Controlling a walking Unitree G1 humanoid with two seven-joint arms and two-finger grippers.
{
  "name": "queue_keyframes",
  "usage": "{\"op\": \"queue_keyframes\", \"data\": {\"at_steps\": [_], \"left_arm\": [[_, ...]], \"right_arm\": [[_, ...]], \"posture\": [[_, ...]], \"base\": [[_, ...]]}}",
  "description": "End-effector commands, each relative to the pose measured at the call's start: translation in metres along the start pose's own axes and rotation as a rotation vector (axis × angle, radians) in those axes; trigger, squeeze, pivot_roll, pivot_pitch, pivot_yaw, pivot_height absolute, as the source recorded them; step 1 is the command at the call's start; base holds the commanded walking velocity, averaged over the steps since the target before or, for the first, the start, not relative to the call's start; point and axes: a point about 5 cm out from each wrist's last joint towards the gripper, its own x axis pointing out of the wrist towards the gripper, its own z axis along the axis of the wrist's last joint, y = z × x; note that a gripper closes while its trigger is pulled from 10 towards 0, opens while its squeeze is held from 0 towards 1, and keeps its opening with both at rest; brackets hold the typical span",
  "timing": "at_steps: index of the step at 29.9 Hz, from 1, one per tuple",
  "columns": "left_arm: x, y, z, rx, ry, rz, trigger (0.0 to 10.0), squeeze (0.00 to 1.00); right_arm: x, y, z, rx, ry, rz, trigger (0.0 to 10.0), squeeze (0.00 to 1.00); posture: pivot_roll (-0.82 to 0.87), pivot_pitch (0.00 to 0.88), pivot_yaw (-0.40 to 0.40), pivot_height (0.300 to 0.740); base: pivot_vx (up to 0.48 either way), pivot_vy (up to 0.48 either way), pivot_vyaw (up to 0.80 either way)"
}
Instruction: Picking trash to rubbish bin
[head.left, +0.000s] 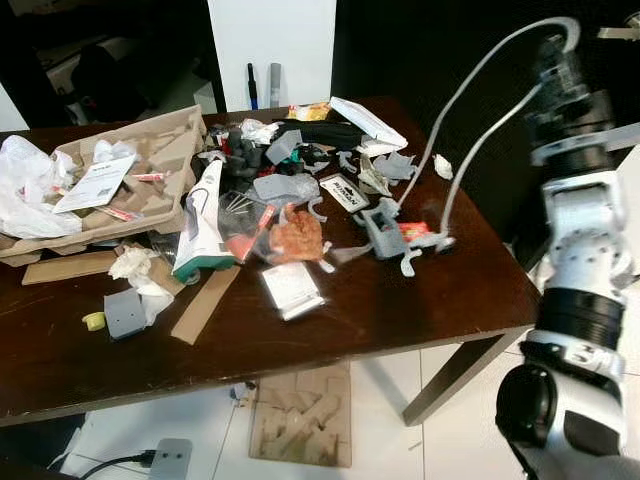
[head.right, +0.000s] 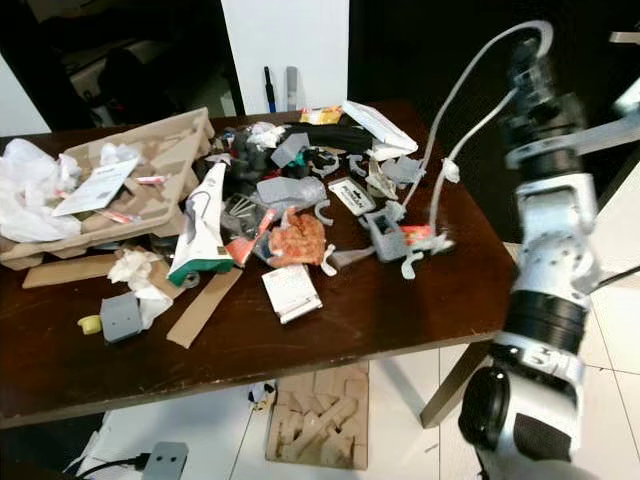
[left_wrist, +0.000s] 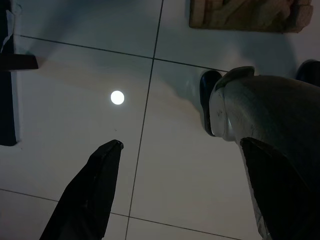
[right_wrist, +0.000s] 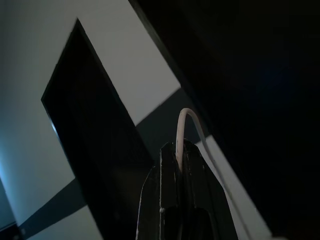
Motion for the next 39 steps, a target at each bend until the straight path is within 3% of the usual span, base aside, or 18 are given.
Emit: {"op": "queue_keyframes", "data": {"at_steps": [1, 10, 17, 20, 21, 25, 32, 39], "left_arm": [[-0.003, -0.012, -0.032, 0.005, 0.131, -0.066, 10.0, 0.00], [-0.002, -0.014, -0.027, 0.011, 0.120, -0.068, 10.0, 0.00], [-0.002, -0.015, -0.028, 0.006, 0.123, -0.066, 10.0, 0.00], [-0.002, -0.016, -0.029, 0.001, 0.126, -0.067, 10.0, 0.00], [-0.002, -0.018, -0.030, -0.002, 0.128, -0.070, 10.0, 0.00], [-0.002, -0.019, -0.030, -0.002, 0.128, -0.072, 10.0, 0.00], [-0.002, -0.019, -0.030, -0.003, 0.125, -0.071, 10.0, 0.00], [-0.001, -0.019, -0.027, 0.000, 0.121, -0.071, 10.0, 0.00]], "right_arm": [[0.002, 0.004, 0.005, -0.001, -0.025, 0.017, 0.0, 0.00], [0.003, 0.022, -0.024, 0.071, 0.068, 0.125, 0.0, 0.00], [0.004, 0.031, -0.032, 0.106, 0.093, 0.173, 0.0, 0.00], [0.003, 0.037, -0.037, 0.128, 0.110, 0.207, 0.0, 0.00], [0.004, 0.046, -0.042, 0.157, 0.126, 0.249, 0.0, 0.00], [0.007, 0.051, -0.046, 0.168, 0.135, 0.276, 0.0, 0.00], [0.018, 0.057, -0.039, 0.191, 0.088, 0.305, 0.0, 0.00], [0.035, 0.078, -0.017, 0.306, -0.018, 0.431, 0.0, 0.00]], "posture": [[0.03, 0.086, 0.016, 0.740], [0.04, 0.080, 0.007, 0.740], [0.04, 0.083, 0.003, 0.740], [0.04, 0.083, 0.003, 0.740], [0.04, 0.085, -0.001, 0.740], [0.04, 0.085, -0.002, 0.740], [0.04, 0.082, -0.002, 0.740], [0.05, 0.077, -0.001, 0.740]], "base": [[0.000, 0.000, 0.00], [0.000, 0.000, 0.00], [0.000, 0.000, 0.00], [0.000, 0.000, 0.00], [0.000, 0.000, 0.00], [0.000, 0.000, 0.00], [0.000, 0.000, 0.00], [0.000, 0.000, 0.00]]}}
